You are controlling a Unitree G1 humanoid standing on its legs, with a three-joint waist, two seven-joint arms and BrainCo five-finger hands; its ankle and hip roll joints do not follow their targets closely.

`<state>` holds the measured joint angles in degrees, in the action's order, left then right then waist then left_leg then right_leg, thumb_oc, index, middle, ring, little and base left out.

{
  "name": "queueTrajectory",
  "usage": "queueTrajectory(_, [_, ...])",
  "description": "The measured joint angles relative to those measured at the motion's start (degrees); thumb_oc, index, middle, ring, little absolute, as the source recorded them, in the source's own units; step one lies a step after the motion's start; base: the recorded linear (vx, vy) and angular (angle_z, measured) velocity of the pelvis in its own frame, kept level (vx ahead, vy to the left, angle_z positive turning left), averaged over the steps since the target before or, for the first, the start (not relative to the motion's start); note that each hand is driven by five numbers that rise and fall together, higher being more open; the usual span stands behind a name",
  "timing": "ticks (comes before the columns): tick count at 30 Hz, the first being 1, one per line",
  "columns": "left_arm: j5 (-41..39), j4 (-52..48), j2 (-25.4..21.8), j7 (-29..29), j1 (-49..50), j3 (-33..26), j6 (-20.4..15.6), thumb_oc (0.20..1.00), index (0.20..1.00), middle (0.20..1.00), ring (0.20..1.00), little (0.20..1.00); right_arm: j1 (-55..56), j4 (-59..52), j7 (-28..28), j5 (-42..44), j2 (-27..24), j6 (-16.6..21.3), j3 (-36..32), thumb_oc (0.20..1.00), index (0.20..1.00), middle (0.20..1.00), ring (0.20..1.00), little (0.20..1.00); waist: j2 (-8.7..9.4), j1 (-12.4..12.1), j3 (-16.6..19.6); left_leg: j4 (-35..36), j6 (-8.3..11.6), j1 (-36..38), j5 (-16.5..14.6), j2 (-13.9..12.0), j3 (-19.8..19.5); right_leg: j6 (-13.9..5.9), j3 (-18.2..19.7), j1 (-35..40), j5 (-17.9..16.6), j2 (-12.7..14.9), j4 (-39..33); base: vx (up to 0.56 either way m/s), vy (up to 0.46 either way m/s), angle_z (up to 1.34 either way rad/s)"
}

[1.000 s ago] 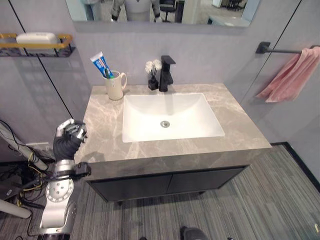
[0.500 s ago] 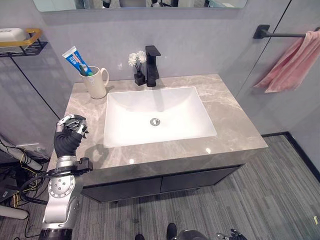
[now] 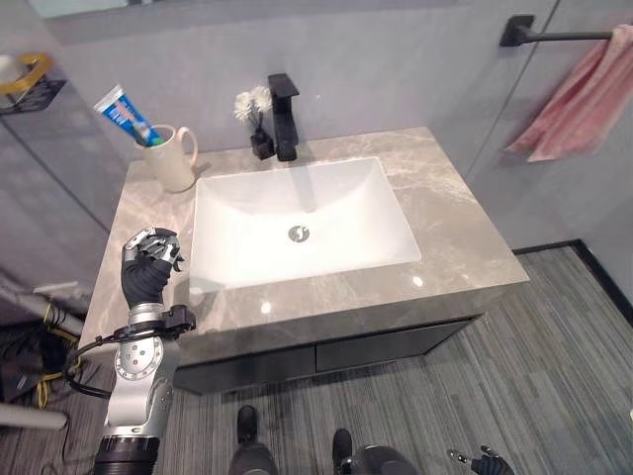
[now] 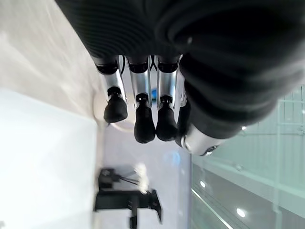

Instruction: Put brush and paste in cup on sink, flatten towel.

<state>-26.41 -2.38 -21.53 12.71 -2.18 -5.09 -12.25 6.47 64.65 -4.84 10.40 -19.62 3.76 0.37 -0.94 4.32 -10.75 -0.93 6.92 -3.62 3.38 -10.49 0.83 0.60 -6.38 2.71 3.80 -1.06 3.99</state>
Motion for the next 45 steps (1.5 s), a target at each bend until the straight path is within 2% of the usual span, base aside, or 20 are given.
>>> queueTrajectory(1, [0.0, -0.03, 0.01, 0.02, -0.27, 0.56, -0.04, 0.2, 0.2, 0.2, 0.2, 0.2, 0.6, 0.02, -0.02, 0.02, -0.77, -0.01, -0.04, 1.0, 1.0, 1.0, 1.0, 1.0, -1.67, 0.31, 0.65, 0.08, -0.94, 0.82, 0.66, 0.52, -0.02, -0.61, 0.37, 0.32, 0.33, -0.39, 0.5, 0.26, 0.287, -0.26])
queueTrajectory(2, [0.03, 0.17, -0.59, -0.01, -0.51, 0.84, -0.03, 0.2, 0.2, 0.2, 0.2, 0.2, 0.67, 0.54, -0.12, 0.07, -0.37, -0.06, -0.2, 1.0, 1.0, 1.0, 1.0, 1.0, -1.39, 0.47, 0.64, 0.51, -0.8, 2.21, 0.74, 1.63, 0.78, -1.45, 1.31, 0.5, 0.99, 0.83, 0.79, 0.19, 0.218, -0.27])
queueTrajectory(3, [0.0, 0.12, -0.74, 0.0, -0.44, 0.82, 0.01, 0.2, 0.2, 0.2, 0.2, 0.2, 0.66, 0.73, -0.11, 0.07, -0.05, -0.06, -0.22, 1.0, 1.0, 1.0, 1.0, 1.0, -0.65, 0.38, 0.81, 0.97, -2.11, 3.3, 0.51, 2.86, 2.17, -2.18, 2.23, 0.58, 1.58, 2.15, 1.13, 0.13, 0.195, -0.34])
queueTrajectory(4, [0.01, -0.01, -0.71, 0.01, -0.37, 0.87, 0.01, 0.2, 0.2, 0.2, 0.2, 0.2, 1.61, 0.9, -0.02, 0.06, 0.37, -0.09, -0.14, 1.0, 1.0, 1.0, 1.0, 1.0, -0.46, 0.39, 1.25, 1.72, -3.24, 4.84, -0.14, 5.25, 3.82, -4.17, 3.35, 1.36, 1.69, 4.65, 1.97, 0.1, 0.159, -0.35])
queueTrajectory(5, [0.06, -0.16, -0.85, 0.04, -0.41, 0.71, -0.12, 0.2, 0.2, 0.2, 0.2, 0.2, 2.04, 0.61, 0.09, 0.04, 1.09, -0.07, -0.14, 1.0, 1.0, 1.0, 1.0, 1.0, 0.15, 0.35, 1.62, 1.66, -4.31, 5.33, -0.9, 6.86, 4.81, -4.91, 4.2, 1.05, 2.09, 6.21, 2.16, 0.13, 0.202, -0.33])
queueTrajectory(7, [0.06, -0.02, -0.83, 0.13, -0.26, 0.28, -0.08, 0.2, 0.2, 0.2, 0.2, 0.2, 2.08, 0.69, 0.12, 0.0, 2.74, -0.08, 0.12, 1.0, 1.0, 1.0, 1.0, 1.0, 0.8, -0.06, 2.04, 1.67, -5.7, 5.67, -1.91, 8.7, 6.1, -6.29, 5.15, 1.19, 2.31, 8.17, 1.93, 0.08, 0.125, -0.24])
queueTrajectory(10, [0.55, -0.03, -1.24, 0.47, 0.15, -0.85, 0.01, 0.2, 0.2, 0.2, 0.2, 0.2, 2.11, 0.94, 0.29, -0.04, 5.2, -0.11, 0.19, 1.0, 1.0, 1.0, 1.0, 1.0, 1.52, -0.32, 2.53, 2.45, -6.62, 5.89, -2.45, 10.51, 7.23, -7.33, 5.89, 0.94, 1.77, 10.0, 1.14, 0.06, 0.092, -0.13])
queueTrajectory(15, [2.0, -0.03, -3.39, 0.65, 1.85, -1.46, 0.08, 0.2, 0.2, 0.2, 0.2, 0.2, 2.18, 1.5, 0.31, -0.05, 5.39, -0.14, 0.06, 1.0, 1.0, 1.0, 1.0, 1.0, 2.11, -0.54, 3.48, 3.57, -6.89, 6.69, -2.59, 10.92, 7.59, -8.03, 5.82, 1.5, 1.45, 10.31, 0.02, 0.05, 0.052, -0.04])
queueTrajectory(17, [2.87, -0.03, -3.21, 0.66, 3.69, -1.37, 0.27, 0.2, 0.2, 0.2, 0.2, 0.2, 2.28, 2.17, 0.3, -0.06, 5.22, -0.18, 0.02, 1.0, 1.0, 1.0, 1.0, 1.0, 1.93, -0.47, 4.67, 4.14, -6.83, 7.27, -2.45, 10.7, 7.57, -8.07, 5.82, 2.23, 1.46, 9.99, -0.89, 0.07, 0.045, -0.04])
queueTrajectory(20, [5.59, 0.77, -5.43, 0.51, 9.29, -2.44, 1.16, 0.2, 0.2, 0.2, 0.2, 0.2, 2.9, 3.6, 0.73, -0.24, 3.37, -0.36, -1.45, 1.0, 1.0, 1.0, 1.0, 1.0, 1.46, -0.6, 6.43, 6.26, -6.44, 8.46, -2.23, 10.3, 7.74, -8.2, 5.73, 3.19, 1.38, 9.47, -2.56, 0.03, 0.032, -0.05])
queueTrajectory(22, [7.88, 1.0, -7.57, 0.5, 11.74, -4.15, 2.84, 0.2, 0.2, 0.2, 0.2, 0.2, 3.79, 3.36, 0.97, -0.48, 2.15, -0.43, -1.42, 1.0, 1.0, 1.0, 1.0, 1.0, 1.38, -1.13, 6.64, 6.25, -6.38, 7.61, -2.5, 9.87, 7.79, -8.16, 5.78, 2.43, 1.15, 9.19, -3.23, 0.0, 0.001, 0.02])
queueTrajectory(23, [9.57, 0.99, -9.26, -0.38, 12.54, -4.92, 3.76, 0.2, 0.2, 0.2, 0.2, 0.2, 4.55, 3.41, 1.28, -0.59, 1.96, -0.74, -1.52, 1.0, 1.0, 1.0, 1.0, 1.0, 1.89, -2.47, 6.55, 6.26, -6.06, 6.57, -1.89, 9.62, 7.55, -7.97, 5.68, 2.26, 0.6, 8.88, -3.73, 0.0, 0.0, 0.09])
queueTrajectory(24, [10.47, 1.52, -12.0, -0.67, 13.06, -5.44, 4.64, 0.2, 0.2, 0.2, 0.2, 0.2, 4.65, 3.28, 1.3, -0.6, 1.73, -0.9, -1.58, 1.0, 1.0, 1.0, 1.0, 1.0, 2.49, -2.63, 6.12, 6.27, -5.98, 5.93, -1.86, 9.53, 7.23, -7.86, 5.37, 2.28, 0.21, 8.76, -4.58, 0.0, -0.009, 0.35])
queueTrajectory(26, [13.11, 4.83, -14.01, -0.6, 10.9, -7.58, 5.94, 0.2, 0.2, 0.2, 0.2, 0.2, 4.48, 3.36, 1.36, -0.6, 1.81, -1.22, -1.6, 1.0, 1.0, 1.0, 1.0, 1.0, 4.61, -2.7, 5.01, 5.99, -5.71, 3.29, -0.95, 9.41, 5.62, -7.72, 3.82, 1.05, -0.94, 8.51, -6.33, 0.01, 0.005, 0.32])
queueTrajectory(29, [13.75, 8.74, -14.22, -1.8, 6.18, -7.13, 7.12, 0.2, 0.2, 0.2, 0.2, 0.2, 4.36, 3.73, 2.21, -0.62, 2.82, -1.61, -1.25, 1.0, 1.0, 1.0, 1.0, 1.0, 5.99, -2.52, 4.4, 6.0, -5.67, 2.4, -0.87, 9.51, 4.56, -7.67, 2.68, 0.85, -1.06, 8.5, -6.56, 0.03, 0.025, 0.17])
queueTrajectory(34, [16.26, 10.48, -14.27, -1.95, -2.06, -3.04, 8.67, 0.2, 0.2, 0.2, 0.2, 0.2, 1.88, -0.36, 2.6, -0.68, 2.98, -1.7, -0.48, 1.0, 1.0, 1.0, 1.0, 1.0, 5.57, -1.65, 3.82, 6.0, -5.79, 0.47, -0.7, 9.51, 5.55, -7.72, 3.7, -2.01, -1.48, 8.59, -6.04, -0.02, 0.027, -0.09])
queueTrajectory(41, [17.99, 11.45, -16.28, -0.48, -6.78, -2.71, 8.74, 0.2, 0.2, 0.2, 0.2, 0.2, 1.17, -1.19, 2.58, -0.64, 3.03, -1.65, 1.28, 1.0, 1.0, 1.0, 1.0, 1.0, 6.49, -0.3, 2.57, 5.99, -5.85, -1.38, -0.22, 8.98, 7.44, -7.67, 5.47, -4.84, -2.67, 8.13, -6.02, 0.0, 0.01, -0.13])
queueTrajectory(45, [18.08, 11.59, -16.69, -0.23, -7.2, -2.63, 8.73, 0.2, 0.2, 0.2, 0.2, 0.2, 1.29, -1.23, 2.57, -0.63, 2.99, -1.66, 1.3, 1.0, 1.0, 1.0, 1.0, 1.0, 6.1, 0.26, 1.83, 6.0, -5.85, -1.33, -0.24, 8.86, 8.05, -7.6, 6.02, -5.15, -3.11, 8.01, -6.16, 0.01, 0.007, -0.11])
